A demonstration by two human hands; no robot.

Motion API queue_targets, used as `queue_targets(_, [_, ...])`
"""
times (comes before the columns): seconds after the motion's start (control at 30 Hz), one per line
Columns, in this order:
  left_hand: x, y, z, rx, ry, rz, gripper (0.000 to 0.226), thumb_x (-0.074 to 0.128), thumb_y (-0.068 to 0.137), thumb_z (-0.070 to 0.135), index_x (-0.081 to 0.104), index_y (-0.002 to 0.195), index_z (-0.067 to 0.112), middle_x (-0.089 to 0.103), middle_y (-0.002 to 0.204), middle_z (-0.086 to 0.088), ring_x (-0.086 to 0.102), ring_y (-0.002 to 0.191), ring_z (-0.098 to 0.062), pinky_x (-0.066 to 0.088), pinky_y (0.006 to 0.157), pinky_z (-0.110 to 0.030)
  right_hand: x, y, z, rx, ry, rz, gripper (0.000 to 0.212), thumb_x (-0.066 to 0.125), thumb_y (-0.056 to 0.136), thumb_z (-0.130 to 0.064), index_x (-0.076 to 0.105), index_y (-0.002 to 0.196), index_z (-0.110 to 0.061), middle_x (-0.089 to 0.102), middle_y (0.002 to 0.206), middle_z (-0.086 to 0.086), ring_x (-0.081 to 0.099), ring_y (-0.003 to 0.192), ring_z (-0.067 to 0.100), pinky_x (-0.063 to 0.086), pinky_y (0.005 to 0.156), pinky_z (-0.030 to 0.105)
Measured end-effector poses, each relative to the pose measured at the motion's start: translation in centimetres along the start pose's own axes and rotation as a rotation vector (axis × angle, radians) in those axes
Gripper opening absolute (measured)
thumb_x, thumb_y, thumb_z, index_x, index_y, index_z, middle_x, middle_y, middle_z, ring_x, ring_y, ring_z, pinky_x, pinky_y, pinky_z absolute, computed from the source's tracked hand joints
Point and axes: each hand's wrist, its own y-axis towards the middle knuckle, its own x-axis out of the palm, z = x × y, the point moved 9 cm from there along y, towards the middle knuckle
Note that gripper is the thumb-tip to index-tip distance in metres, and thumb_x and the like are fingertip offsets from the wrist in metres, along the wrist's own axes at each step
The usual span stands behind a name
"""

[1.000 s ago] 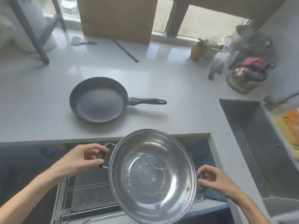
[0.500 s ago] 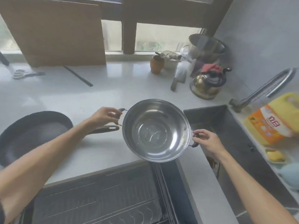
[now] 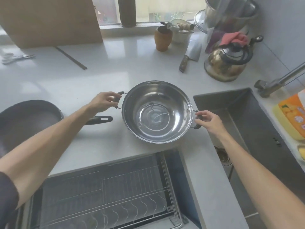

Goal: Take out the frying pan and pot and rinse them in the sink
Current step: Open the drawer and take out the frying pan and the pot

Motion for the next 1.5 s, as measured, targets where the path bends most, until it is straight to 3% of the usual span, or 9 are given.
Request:
queue_targets(0.13, [-1.0,-3.8,0.3,0.037,0.111,0.174,0.038,0.054,0.09,0.016,0.054,0.126,0.028,0.055,0.122,-0.003,0.053,0.11,-0.017,0.044,0.079,-0.014,-0.1,-1.8,0.2,-0.048,0.021,0.058,0.027,0.071,0.08,-0.023,0.065,0.106,-0.026,0.068,0.103,0.006,0.065,0.094,0.012,0.046,0.078,0.014])
queue_targets(0.3, [0.5,-18.9,0.2,0.134,-0.163,0.376,0.031,0.054,0.092,0.016,0.058,0.111,0.04,0.063,0.105,0.014,0.059,0.091,0.011,0.043,0.076,-0.002,-2.3,-13.4,1.2,-0.098,0.289,0.338,0.032,0.07,0.074,-0.041,0.063,0.103,-0.029,0.069,0.097,-0.015,0.062,0.083,-0.005,0.049,0.075,0.009])
queue_targets(0.4, [5.3,-28.9,-3.1,0.097,-0.181,0.31,0.025,0.057,0.092,0.02,0.063,0.112,0.033,0.067,0.103,0.018,0.061,0.094,0.006,0.046,0.08,-0.007,0.3,-23.7,3.0,-0.061,0.266,0.247,0.054,0.07,0.055,-0.064,0.065,0.094,-0.027,0.071,0.082,-0.018,0.063,0.071,-0.001,0.05,0.066,0.008])
queue_targets(0.6, [14.7,-47.8,-14.7,0.016,-0.235,0.165,0.021,0.06,0.09,0.023,0.066,0.101,0.041,0.07,0.094,0.022,0.065,0.089,0.002,0.047,0.078,-0.011,10.6,-44.9,8.3,0.004,0.162,0.005,0.041,0.075,0.056,-0.063,0.073,0.085,-0.034,0.074,0.079,-0.004,0.067,0.065,0.005,0.052,0.065,0.01])
queue_targets(0.7, [17.5,-55.1,-22.7,-0.016,-0.244,0.107,0.022,0.062,0.087,0.025,0.066,0.096,0.045,0.07,0.092,0.024,0.066,0.088,0.002,0.047,0.079,-0.011,17.0,-53.6,10.8,0.032,0.151,-0.031,0.01,0.074,0.073,-0.026,0.073,0.081,-0.031,0.073,0.08,0.009,0.066,0.065,0.01,0.052,0.065,0.013])
queue_targets(0.87, [21.9,-63.4,-30.5,-0.169,-0.187,0.006,0.015,0.06,0.084,0.03,0.064,0.091,0.042,0.064,0.096,0.027,0.062,0.084,-0.001,0.048,0.08,-0.022,24.4,-61.4,13.9,0.129,0.032,-0.215,0.02,0.067,0.082,-0.005,0.072,0.083,-0.025,0.073,0.088,-0.003,0.068,0.083,0.012,0.048,0.075,0.011])
queue_targets(1.0, [23.1,-62.0,-32.2,-0.165,-0.136,-0.075,0.02,0.058,0.076,0.025,0.06,0.075,0.045,0.068,0.089,0.012,0.061,0.082,-0.006,0.047,0.084,-0.027,29.3,-61.1,14.7,0.102,-0.101,-0.33,0.014,0.071,0.079,-0.012,0.068,0.087,-0.024,0.072,0.089,-0.004,0.066,0.088,0.015,0.047,0.08,0.017])
queue_targets(1.3, [29.0,-47.6,-38.9,-0.188,0.015,-0.029,0.058,0.058,0.089,0.031,0.037,0.143,0.023,0.045,0.146,-0.004,0.044,0.133,-0.023,0.035,0.106,-0.031,40.7,-46.5,22.6,-0.053,-0.39,-0.371,0.046,0.061,0.087,-0.025,0.049,0.131,-0.019,0.054,0.134,0.004,0.048,0.124,0.021,0.032,0.087,0.016])
queue_targets(1.5, [31.3,-43.2,-40.9,-0.206,-0.168,0.31,0.03,0.063,0.086,0.024,0.062,0.115,0.015,0.067,0.115,-0.004,0.06,0.106,-0.018,0.032,0.069,-0.011,44.2,-41.7,27.8,-0.148,-0.512,-0.431,0.032,0.053,0.091,-0.027,0.057,0.121,-0.017,0.061,0.125,0.007,0.053,0.117,0.028,0.04,0.093,0.034])
